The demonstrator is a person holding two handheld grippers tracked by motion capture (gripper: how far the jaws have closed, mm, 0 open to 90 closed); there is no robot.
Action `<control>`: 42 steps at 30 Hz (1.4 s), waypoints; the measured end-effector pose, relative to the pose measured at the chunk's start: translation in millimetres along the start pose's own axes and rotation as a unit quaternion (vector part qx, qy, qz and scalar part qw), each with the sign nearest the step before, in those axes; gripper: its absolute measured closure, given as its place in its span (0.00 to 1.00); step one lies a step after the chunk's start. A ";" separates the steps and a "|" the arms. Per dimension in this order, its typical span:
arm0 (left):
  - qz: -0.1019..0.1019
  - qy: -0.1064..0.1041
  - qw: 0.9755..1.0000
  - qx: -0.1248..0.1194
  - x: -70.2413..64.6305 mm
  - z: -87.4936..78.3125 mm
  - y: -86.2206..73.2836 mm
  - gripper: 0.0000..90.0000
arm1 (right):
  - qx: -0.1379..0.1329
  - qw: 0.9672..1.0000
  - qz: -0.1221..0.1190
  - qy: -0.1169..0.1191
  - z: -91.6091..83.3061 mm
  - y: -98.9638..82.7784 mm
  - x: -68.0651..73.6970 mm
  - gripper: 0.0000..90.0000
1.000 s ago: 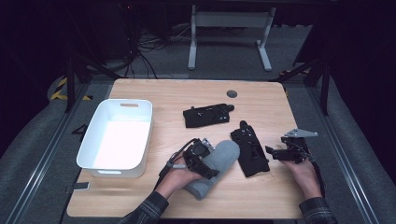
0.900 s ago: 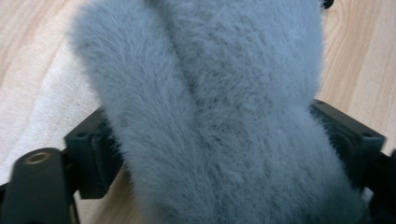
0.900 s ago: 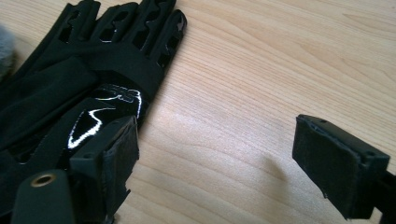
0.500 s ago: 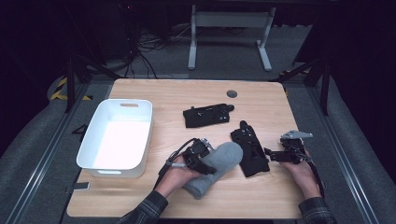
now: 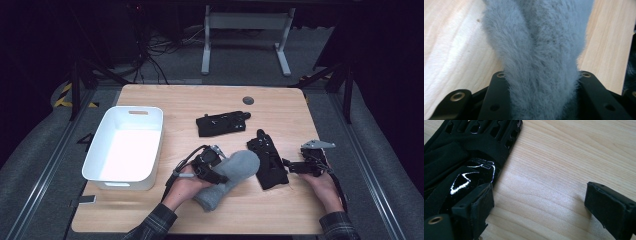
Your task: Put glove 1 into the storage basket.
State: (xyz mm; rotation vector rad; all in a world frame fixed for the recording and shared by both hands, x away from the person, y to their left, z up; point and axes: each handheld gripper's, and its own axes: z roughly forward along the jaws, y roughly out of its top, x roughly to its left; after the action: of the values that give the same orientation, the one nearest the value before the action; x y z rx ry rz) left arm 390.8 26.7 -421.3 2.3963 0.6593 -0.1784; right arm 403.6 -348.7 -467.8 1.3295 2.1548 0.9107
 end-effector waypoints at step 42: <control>-0.062 0.122 0.989 -0.053 45.0 -183.4 -11.2 0.72 | 0.002 1.000 0.007 -0.008 0.0 -0.2 1.1 0.09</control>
State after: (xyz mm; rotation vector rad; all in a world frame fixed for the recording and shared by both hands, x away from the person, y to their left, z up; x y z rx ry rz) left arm 417.4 165.7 -295.9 2.2961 0.9080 0.0989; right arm 402.9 -347.8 -468.0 1.3511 2.1383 0.8993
